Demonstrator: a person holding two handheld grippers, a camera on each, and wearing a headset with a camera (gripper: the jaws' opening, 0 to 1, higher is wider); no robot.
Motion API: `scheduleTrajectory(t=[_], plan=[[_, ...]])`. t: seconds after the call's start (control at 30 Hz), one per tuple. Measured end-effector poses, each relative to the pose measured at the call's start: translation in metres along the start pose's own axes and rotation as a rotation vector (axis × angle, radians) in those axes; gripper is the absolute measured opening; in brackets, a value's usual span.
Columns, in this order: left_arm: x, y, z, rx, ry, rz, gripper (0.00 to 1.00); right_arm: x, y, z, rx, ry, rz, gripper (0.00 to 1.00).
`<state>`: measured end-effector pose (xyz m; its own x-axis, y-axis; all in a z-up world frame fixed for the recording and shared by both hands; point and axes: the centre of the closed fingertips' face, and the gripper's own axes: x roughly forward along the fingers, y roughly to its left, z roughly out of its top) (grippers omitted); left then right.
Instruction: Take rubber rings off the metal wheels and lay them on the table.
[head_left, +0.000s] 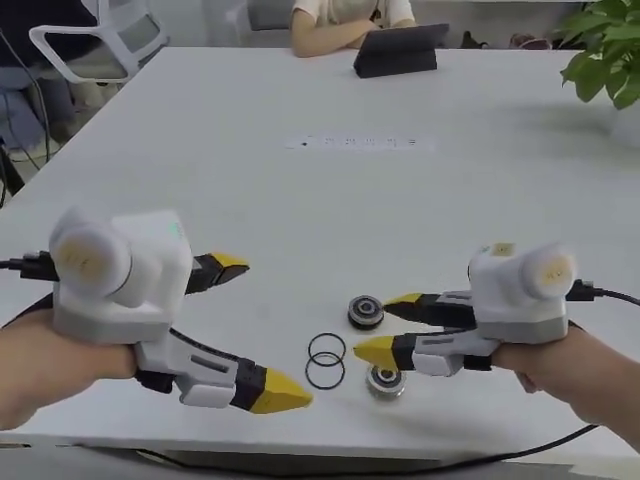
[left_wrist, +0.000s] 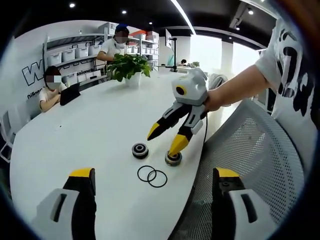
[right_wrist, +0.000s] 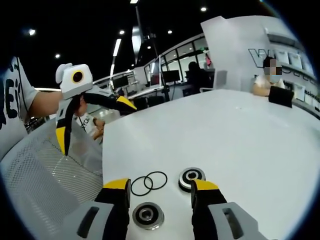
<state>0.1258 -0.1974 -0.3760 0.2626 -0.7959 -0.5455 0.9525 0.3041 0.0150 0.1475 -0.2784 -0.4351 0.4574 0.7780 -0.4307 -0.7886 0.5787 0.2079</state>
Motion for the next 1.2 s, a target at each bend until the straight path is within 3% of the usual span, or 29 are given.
scheduleTrajectory(t=[0.53,1.2], plan=[[0.013,0.01,0.013,0.017,-0.015,-0.006,0.88,-0.015,-0.021,-0.004,-0.009,-0.013,-0.07,0.52],[0.04,0.014,0.028,0.048,-0.031,-0.033,0.76,-0.019,-0.033,-0.013,-0.012,-0.013,-0.105,0.52]])
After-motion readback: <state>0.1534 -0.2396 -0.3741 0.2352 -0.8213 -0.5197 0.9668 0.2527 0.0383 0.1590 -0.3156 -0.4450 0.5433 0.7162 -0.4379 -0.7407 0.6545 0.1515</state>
